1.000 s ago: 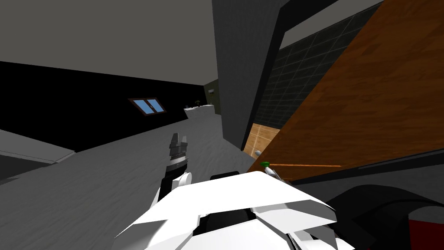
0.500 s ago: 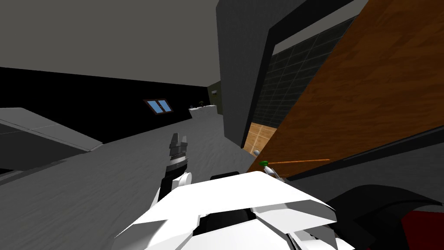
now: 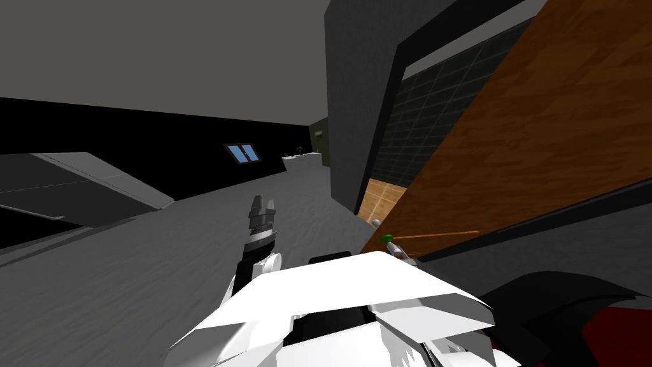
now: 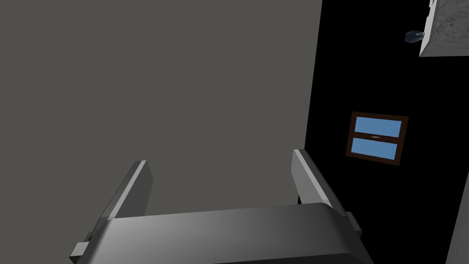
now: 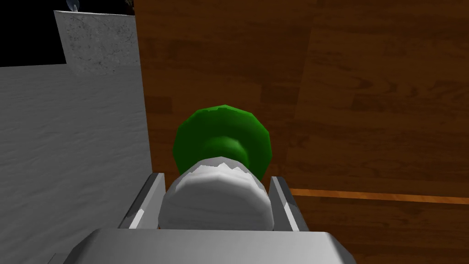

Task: Pull the door open

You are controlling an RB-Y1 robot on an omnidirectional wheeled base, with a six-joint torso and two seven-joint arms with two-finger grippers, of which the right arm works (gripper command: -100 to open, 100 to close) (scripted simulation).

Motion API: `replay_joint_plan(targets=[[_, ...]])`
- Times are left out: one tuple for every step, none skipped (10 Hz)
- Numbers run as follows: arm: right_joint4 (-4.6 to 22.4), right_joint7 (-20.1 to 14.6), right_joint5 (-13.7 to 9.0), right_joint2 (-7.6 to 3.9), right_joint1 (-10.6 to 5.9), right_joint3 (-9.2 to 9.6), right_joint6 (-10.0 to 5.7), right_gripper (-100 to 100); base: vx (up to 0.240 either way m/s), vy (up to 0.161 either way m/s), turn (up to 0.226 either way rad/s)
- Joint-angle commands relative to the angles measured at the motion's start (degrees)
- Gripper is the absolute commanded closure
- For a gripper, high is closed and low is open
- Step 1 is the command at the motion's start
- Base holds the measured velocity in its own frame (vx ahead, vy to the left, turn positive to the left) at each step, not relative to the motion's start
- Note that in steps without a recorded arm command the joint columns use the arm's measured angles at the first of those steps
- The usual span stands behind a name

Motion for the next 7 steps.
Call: replay_joint_plan(targets=[[0.7, -0.5, 0.3, -0.28, -0.45, 0.36, -0.2, 100, -0.242, -0.039, 0.13], [1.0, -0.8, 0.5, -0.48, -0.81, 0.49, -0.32, 100, -0.213, -0.022, 0.119], [1.4, -1.0, 0.6, -0.68, -1.18, 0.62, -0.43, 100, -0.193, -0.005, 0.113], [1.7, -1.3, 0.7, -0.87, -1.53, 0.74, -0.55, 100, -0.191, -0.022, 0.106], [2.0, -1.5, 0.9, -1.05, -1.86, 0.86, -0.65, 100, -0.212, -0.048, 0.113], [2.5, -1.8, 1.0, -1.28, -2.29, 1.01, -0.79, 100, -0.231, -0.033, 0.111], [2.7, -2.0, 1.1, -1.41, -2.53, 1.1, -0.86, 100, -0.2, -0.02, 0.088]])
